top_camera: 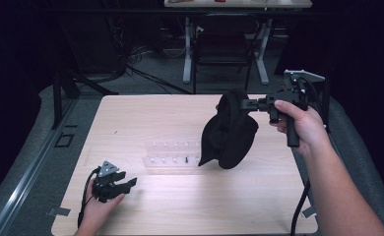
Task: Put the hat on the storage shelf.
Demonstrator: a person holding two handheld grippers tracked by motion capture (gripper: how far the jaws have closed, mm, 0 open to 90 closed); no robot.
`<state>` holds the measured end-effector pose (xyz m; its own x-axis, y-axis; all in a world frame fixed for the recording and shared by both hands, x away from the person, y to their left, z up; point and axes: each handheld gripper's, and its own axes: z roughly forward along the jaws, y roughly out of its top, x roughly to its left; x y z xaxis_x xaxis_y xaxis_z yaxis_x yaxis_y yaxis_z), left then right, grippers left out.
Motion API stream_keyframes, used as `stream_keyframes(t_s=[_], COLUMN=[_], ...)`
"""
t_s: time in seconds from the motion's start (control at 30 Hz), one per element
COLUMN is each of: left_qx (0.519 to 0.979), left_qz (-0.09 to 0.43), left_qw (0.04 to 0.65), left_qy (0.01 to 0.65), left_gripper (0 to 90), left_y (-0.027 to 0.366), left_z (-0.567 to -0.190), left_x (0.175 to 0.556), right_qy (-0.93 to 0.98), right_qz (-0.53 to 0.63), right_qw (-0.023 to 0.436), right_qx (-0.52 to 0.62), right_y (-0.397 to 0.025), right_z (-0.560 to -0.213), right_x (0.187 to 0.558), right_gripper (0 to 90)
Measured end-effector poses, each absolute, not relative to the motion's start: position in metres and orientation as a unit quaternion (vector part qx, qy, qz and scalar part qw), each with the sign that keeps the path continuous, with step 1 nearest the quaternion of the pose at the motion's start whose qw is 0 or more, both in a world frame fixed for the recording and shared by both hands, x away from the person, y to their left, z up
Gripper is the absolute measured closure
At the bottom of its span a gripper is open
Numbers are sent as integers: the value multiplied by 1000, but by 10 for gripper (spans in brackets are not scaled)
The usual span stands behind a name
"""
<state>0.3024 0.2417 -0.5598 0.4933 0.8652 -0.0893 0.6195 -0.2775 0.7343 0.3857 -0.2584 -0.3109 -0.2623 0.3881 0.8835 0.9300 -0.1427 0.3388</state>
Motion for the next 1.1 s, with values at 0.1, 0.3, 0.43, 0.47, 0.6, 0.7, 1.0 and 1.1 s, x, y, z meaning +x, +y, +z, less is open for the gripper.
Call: stream_keyframes(t_s=[0.1,0.3,0.43,0.47,0.6,0.7,1.0,1.1], left_qx=[781,780,781,781,779,779,778,781], left_qz=[167,168,166,166,165,165,165,163], left_qw=[369,370,369,369,370,371,372,370], left_qy=[476,476,476,476,478,477,478,477], left_gripper=[456,456,456,456,456,456,456,456], left_y=[242,242,243,243,243,244,243,243], left_z=[-560,-560,-559,-559,-559,-559,-560,-560], left_x=[302,303,303,303,303,303,304,305], right_qy=[-601,-603,-607,-608,-608,-610,-610,-614], right_qz=[-519,-516,-512,-510,-509,-507,-503,-501], right_qw=[263,265,267,267,271,269,266,262], right_qx=[-548,-547,-547,-547,-545,-546,-552,-551], right_y=[-253,-241,-231,-230,-223,-219,-215,-212], right_z=[-313,-316,-318,-319,-321,-322,-325,-325], right_x=[390,398,403,404,408,410,418,420], right_gripper=[885,885,885,885,885,885,885,885])
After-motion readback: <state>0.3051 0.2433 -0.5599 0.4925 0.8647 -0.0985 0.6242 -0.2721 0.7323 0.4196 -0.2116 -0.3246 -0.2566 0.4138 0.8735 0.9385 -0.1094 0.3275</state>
